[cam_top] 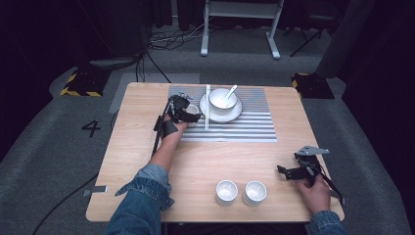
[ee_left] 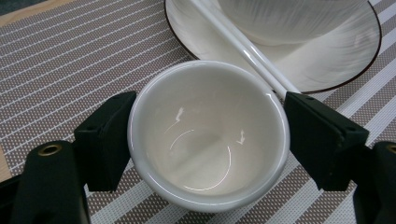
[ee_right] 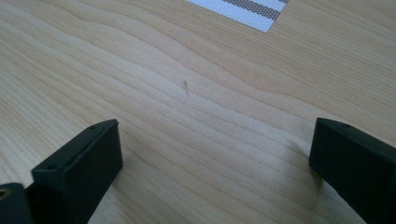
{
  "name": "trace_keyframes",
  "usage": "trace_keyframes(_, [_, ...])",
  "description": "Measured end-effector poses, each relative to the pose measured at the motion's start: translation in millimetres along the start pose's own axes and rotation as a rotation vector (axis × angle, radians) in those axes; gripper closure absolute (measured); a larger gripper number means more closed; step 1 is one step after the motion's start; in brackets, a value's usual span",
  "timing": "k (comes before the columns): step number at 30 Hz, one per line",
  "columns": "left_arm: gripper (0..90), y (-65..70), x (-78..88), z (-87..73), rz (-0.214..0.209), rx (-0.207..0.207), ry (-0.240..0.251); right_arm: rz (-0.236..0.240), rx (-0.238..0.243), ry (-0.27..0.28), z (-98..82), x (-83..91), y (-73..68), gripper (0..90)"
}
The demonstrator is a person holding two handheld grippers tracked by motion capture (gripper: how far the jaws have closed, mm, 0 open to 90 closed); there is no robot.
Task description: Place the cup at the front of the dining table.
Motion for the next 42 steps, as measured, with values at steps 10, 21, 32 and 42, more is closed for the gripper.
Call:
trace_keyframes(10, [20.3,11.5,31.2,14.6,0.013,-0.021,0.071,0.0,0.0,0.0,0.0,0.0,0.1,2.7])
trace_keyframes(21, [21.7,23.2,74.8,16.7,-0.003,-0.058,0.066,0.0,0.0,0.0,0.0,0.0,0.1,2.7])
trace_keyframes(32, [22.4,32.4,108.6,8.5,-0.036,-0.072,0.047,0.0,0.0,0.0,0.0,0.0,0.0,2.7])
trace_keyframes(42, [19.8,45.6,142.1,-6.4,-0.076,-0.098,0.019,0.0,0.0,0.0,0.0,0.0,0.0,2.7])
Point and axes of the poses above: each handheld gripper's, and its own axes: x roughly backward along the jaws, z roughly out of its top, y roughly to its right, the point moved 8 cm from there along -x, roughly forward along the jaws, and after that the axes turned 12 degrees about y, right-handed, at the moved point
